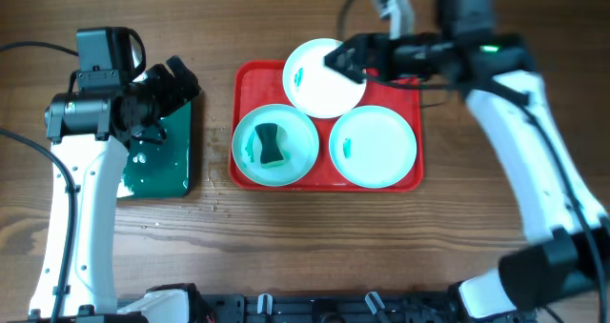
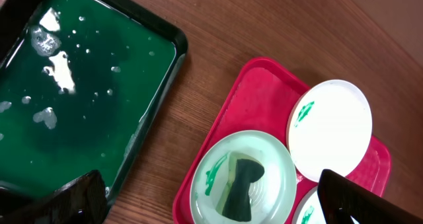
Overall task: Clean dirty plates on tray and stack at the side
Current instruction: 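Reach the right gripper to the lower-left plate rim and grasp it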
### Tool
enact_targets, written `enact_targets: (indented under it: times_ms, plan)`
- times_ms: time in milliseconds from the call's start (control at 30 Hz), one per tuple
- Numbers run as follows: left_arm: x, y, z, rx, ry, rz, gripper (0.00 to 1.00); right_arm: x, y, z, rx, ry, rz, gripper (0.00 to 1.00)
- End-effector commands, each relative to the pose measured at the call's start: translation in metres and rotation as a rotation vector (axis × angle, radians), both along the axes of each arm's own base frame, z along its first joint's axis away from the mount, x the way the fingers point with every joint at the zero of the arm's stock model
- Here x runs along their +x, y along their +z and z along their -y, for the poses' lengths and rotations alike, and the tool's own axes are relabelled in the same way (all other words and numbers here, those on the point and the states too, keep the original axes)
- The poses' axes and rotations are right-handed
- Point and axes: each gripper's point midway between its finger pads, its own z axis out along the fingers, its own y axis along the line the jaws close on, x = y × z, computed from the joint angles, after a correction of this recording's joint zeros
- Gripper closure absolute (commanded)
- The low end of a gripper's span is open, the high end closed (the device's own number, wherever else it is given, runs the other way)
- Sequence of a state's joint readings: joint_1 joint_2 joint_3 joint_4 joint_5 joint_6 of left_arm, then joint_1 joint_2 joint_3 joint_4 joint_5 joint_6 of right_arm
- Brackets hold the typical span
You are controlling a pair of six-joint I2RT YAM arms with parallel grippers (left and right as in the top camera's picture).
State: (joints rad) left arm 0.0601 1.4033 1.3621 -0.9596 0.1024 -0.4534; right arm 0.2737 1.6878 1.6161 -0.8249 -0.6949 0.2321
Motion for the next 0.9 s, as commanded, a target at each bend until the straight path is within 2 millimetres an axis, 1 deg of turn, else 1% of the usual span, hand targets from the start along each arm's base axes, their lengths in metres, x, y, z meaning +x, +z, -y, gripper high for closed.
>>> enact_targets:
  times_ms: [0, 33, 67, 133, 167, 233, 300, 333, 400, 467, 500, 533, 633, 767, 833, 867]
  plan:
    - [0.000, -0.002, 0.001, -0.010, -0.005, -0.006, 0.00, 0.034, -0.057, 0.032, -0.428, -0.382, 0.000, 0.00]
    - [0.000, -0.002, 0.001, -0.010, -0.005, -0.006, 0.00, 0.034, -0.065, 0.029, -0.491, -0.390, 0.024, 0.00]
    - [0.000, -0.002, 0.001, -0.010, -0.005, -0.005, 0.00, 0.034, -0.069, 0.019, -0.513, -0.358, 0.049, 0.00]
    - [0.000, -0.002, 0.001, -0.010, -0.005, -0.006, 0.00, 0.026, -0.072, -0.008, -0.475, -0.274, 0.055, 0.02]
    - [0.000, -0.002, 0.001, -0.010, -0.005, -0.006, 0.00, 0.027, -0.069, -0.015, -0.461, -0.271, 0.073, 0.03]
    - [0.000, -0.002, 0.001, -0.010, -0.005, -0.006, 0.00, 0.028, -0.069, -0.021, -0.454, -0.264, 0.085, 0.04]
    - [0.000, -0.002, 0.001, -0.010, -0.005, -0.005, 0.00, 0.028, -0.079, -0.022, -0.466, -0.254, 0.074, 0.37]
    - [0.000, -0.002, 0.001, -0.010, -0.005, -0.006, 0.00, 0.025, -0.090, -0.021, -0.481, -0.246, 0.051, 0.51]
    - [0.000, -0.002, 0.001, -0.010, -0.005, -0.006, 0.00, 0.021, -0.109, -0.024, -0.490, -0.213, 0.008, 0.57]
    - [0.000, -0.002, 0.001, -0.010, -0.005, -0.006, 0.00, 0.009, -0.136, -0.039, -0.477, -0.090, -0.040, 0.58]
    - [0.000, -0.002, 0.001, -0.010, -0.005, -0.006, 0.00, 0.006, -0.146, -0.044, -0.473, -0.049, -0.058, 0.55]
    - [0.000, -0.002, 0.001, -0.010, -0.005, -0.006, 0.00, 0.004, -0.157, -0.047, -0.478, -0.027, -0.077, 0.52]
    - [0.000, -0.002, 0.001, -0.010, -0.005, -0.006, 0.00, 0.003, -0.189, -0.048, -0.513, -0.011, -0.129, 0.51]
    - [0.000, -0.002, 0.001, -0.010, -0.005, -0.006, 0.00, -0.007, -0.215, -0.043, -0.559, 0.006, -0.203, 0.53]
    - [0.000, -0.002, 0.001, -0.010, -0.005, -0.006, 0.00, -0.011, -0.225, -0.042, -0.575, 0.017, -0.227, 0.53]
    - [0.000, -0.002, 0.001, -0.010, -0.005, -0.005, 0.00, -0.013, -0.230, -0.043, -0.580, 0.021, -0.234, 0.55]
